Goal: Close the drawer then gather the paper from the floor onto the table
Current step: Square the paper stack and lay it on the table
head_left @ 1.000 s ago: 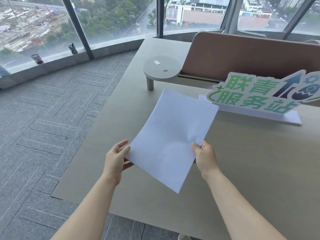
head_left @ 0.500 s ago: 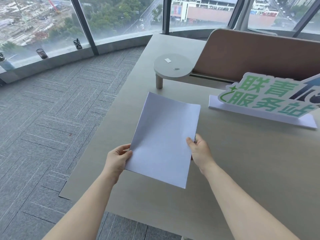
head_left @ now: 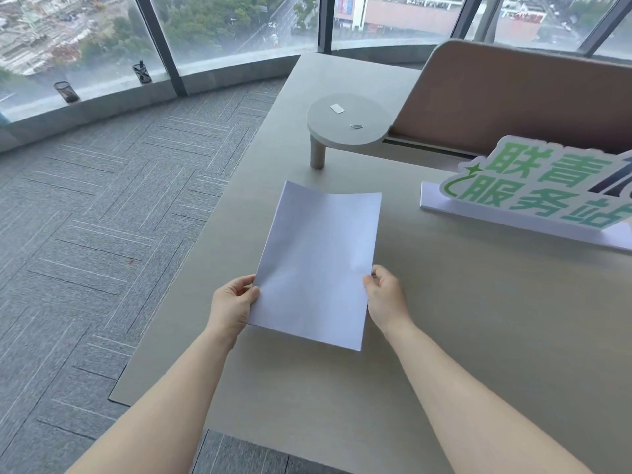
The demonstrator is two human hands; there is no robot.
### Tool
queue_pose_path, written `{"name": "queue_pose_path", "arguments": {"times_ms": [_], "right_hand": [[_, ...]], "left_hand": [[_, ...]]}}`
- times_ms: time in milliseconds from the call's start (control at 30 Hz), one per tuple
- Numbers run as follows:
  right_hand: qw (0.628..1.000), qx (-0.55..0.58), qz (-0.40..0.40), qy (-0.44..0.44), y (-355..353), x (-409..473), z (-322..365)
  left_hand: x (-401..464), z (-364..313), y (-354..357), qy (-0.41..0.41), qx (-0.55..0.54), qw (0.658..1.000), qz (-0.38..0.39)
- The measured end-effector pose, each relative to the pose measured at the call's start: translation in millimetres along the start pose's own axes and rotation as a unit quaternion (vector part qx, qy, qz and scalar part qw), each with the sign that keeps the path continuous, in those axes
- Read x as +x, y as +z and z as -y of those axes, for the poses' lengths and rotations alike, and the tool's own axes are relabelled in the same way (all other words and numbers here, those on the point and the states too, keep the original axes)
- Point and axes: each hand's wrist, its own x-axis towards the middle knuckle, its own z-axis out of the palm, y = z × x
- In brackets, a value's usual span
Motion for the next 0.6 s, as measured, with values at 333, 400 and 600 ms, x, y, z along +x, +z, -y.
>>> {"name": "queue_pose_path", "arguments": {"times_ms": [333,400,600], "right_hand": [[0.996,-0.081,0.005,0.025,37,26,-5],[0.995,-0.101,-0.001,0.027,41,29,-6],[0.983,-0.180,-0.020,0.034,45,32,-10]], "left_hand": [[30,1,-14,0.019,0.146,0.988,-0.041],[32,1,-15,0.022,0.171,0.984,-0.049],[33,3,-14,0.038,0.236,0.969,-0.069]]}}
